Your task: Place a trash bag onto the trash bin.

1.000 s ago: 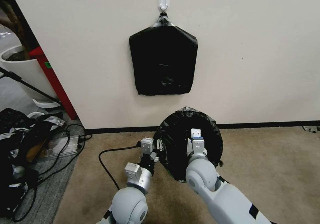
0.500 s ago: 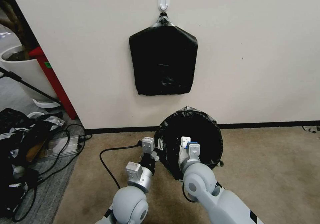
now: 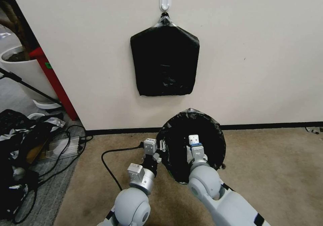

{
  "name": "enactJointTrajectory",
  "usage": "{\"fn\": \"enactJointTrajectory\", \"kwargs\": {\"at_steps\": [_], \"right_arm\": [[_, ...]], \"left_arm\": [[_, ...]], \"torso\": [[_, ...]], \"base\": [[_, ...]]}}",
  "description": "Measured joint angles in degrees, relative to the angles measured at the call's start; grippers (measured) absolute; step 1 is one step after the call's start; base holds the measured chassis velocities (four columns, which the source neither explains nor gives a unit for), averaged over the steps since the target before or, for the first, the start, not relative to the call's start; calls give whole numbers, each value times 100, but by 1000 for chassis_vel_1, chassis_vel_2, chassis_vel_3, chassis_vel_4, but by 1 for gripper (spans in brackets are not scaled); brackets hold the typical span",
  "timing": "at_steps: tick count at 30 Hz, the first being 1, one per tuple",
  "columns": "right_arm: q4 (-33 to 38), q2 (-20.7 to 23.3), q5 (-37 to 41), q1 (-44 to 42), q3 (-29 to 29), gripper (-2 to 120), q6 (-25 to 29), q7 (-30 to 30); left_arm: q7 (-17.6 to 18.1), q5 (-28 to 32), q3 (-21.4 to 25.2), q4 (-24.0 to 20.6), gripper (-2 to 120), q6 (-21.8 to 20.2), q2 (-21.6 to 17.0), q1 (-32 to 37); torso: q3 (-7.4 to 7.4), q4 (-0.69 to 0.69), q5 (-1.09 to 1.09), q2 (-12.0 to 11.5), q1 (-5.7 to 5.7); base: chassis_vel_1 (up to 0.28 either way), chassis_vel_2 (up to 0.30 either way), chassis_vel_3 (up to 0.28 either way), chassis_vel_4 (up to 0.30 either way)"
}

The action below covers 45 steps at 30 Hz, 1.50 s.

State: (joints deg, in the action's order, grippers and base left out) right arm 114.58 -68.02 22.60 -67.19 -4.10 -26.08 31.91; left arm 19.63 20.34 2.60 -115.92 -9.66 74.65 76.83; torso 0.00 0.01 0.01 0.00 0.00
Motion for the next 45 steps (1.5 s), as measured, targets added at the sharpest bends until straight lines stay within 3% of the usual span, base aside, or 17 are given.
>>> {"fn": "enactJointTrajectory", "kwargs": {"at_steps": [1, 3, 4, 11, 12, 13, 18, 21, 31, 33, 36, 37, 38, 40, 41, 43, 45], "right_arm": [[398, 72, -189, -236, 19, 18, 149, -306], [490, 90, -242, -294, 31, 20, 188, -386], [859, 145, -614, -566, 122, 29, 518, -802], [1029, -35, -2050, -817, 402, 49, 1690, -1399], [1014, -168, -2540, -873, 482, 61, 1982, -1475], [1018, -216, -2626, -953, 465, 72, 2026, -1479], [996, -231, -2634, -1025, 440, 84, 2027, -1479], [960, -247, -2604, -1057, 436, 98, 2016, -1472], [907, -243, -2530, -1097, 450, 100, 2001, -1443], [869, -256, -2487, -1103, 462, 100, 2013, -1419], [824, -278, -2442, -1114, 494, 100, 2078, -1363], [789, -308, -2381, -1126, 547, 100, 2166, -1278], [739, -378, -2297, -1149, 658, 100, 2292, -1144], [639, -535, -2319, -1215, 978, 100, 2496, -1065], [639, -535, -2319, -1215, 978, 100, 2496, -1065], [569, -849, -2658, -1356, 1651, 100, 2853, -1217], [571, -967, -2752, -1423, 1907, 100, 3015, -1293]], "left_arm": [[318, 450, 45, 0, 3, -552, -24, -58], [406, 591, 59, 0, 3, -686, -36, -77], [853, 1349, 148, -1, 3, -1282, -116, -189], [1579, 2412, 299, 92, 3, -2226, -377, -320], [1822, 2639, 358, 123, 3, -2390, -434, -324], [1962, 2732, 404, 124, 3, -2455, -458, -293], [2049, 2808, 454, 108, 6, -2478, -461, -246], [2052, 2789, 510, 47, 20, -2430, -469, -189], [2047, 2651, 611, -269, 49, -2258, -582, -25], [2041, 2621, 627, -406, 62, -2221, -599, 48], [1964, 2456, 648, -561, 70, -2029, -619, 147], [1634, 2119, 667, -597, 76, -1500, -641, 243], [1036, 1608, 693, -552, 81, -536, -653, 364], [289, 871, 793, -355, 89, 766, -605, 455], [289, 871, 793, -355, 89, 766, -605, 455], [-302, 167, 1118, -212, 97, 1747, -442, 479], [-420, 30, 1251, -202, 99, 1930, -378, 489]], "torso": [[0, 0, -2, 0, 0], [0, -1, -2, 0, 0], [0, -2, -2, 0, 0], [0, 0, -1, 0, 0], [0, 0, -1, 0, 0], [0, -1, -1, 0, 0], [0, 0, -1, 0, 0], [0, -1, -2, 0, 0], [0, 0, -1, 0, 0], [0, -1, -1, 0, 0], [0, 0, -1, 0, 0], [0, -1, -1, 0, 0], [0, 0, 0, 0, 0], [0, 1, 0, 0, 0], [0, 1, 0, 0, 0], [0, -1, 0, 0, 0], [0, -1, -1, 0, 0]], "base": [[0, 0, 0, 0], [0, 0, 0, 0], [0, 0, 0, 0], [0, 0, 0, 0], [0, 0, 0, 0], [0, 0, 0, 0], [0, 0, 0, 0], [0, 0, 0, 0], [0, 0, 0, 0], [0, 0, 0, 0], [0, 0, 0, 0], [0, 0, 0, 0], [0, 0, 0, 0], [0, 0, 0, 0], [0, 0, 0, 0], [0, 0, 0, 0], [0, 0, 0, 0]]}}
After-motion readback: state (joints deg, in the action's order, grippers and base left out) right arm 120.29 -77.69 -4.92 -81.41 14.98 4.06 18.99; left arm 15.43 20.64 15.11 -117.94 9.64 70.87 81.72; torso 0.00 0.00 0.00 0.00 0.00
